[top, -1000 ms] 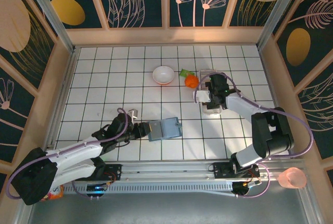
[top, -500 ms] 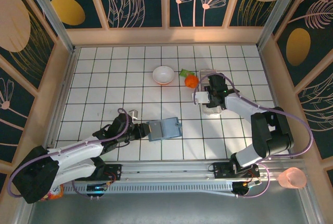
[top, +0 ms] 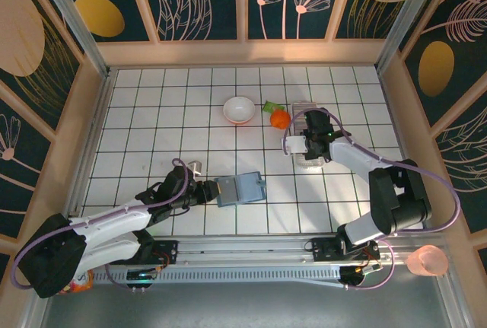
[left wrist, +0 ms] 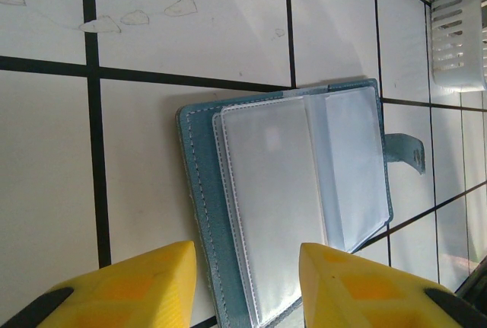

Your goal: Put the credit cards into the card holder

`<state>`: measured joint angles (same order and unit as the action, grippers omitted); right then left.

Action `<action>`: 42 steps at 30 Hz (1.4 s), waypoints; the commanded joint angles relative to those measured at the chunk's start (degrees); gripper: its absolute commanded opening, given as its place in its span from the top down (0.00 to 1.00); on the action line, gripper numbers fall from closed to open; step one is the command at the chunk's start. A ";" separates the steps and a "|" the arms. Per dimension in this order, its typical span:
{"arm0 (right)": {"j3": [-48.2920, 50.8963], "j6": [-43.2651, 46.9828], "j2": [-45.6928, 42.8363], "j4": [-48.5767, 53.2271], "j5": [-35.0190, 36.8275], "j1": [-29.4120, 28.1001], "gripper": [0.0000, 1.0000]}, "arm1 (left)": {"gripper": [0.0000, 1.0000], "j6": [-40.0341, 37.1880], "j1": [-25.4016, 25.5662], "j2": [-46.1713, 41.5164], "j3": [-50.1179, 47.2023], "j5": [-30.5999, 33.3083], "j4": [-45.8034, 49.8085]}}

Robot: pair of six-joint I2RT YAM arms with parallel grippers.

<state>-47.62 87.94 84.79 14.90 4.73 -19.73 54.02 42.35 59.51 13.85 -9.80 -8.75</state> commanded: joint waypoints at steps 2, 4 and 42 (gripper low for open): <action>-1.34 0.63 -2.84 -2.77 1.51 -0.25 0.76 | 0.61 -0.21 0.04 -0.40 -0.51 0.10 -0.42; -1.17 0.65 -2.83 -2.76 1.51 -0.14 0.79 | 0.62 -0.23 0.10 -0.27 -0.59 0.05 -0.73; 7.08 -17.48 -27.95 6.46 1.25 -11.05 1.00 | 0.77 0.58 0.10 -5.99 -0.52 1.98 3.30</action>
<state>-41.63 77.41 60.97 21.06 5.17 -28.38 54.24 42.35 54.50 12.16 -8.45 -7.05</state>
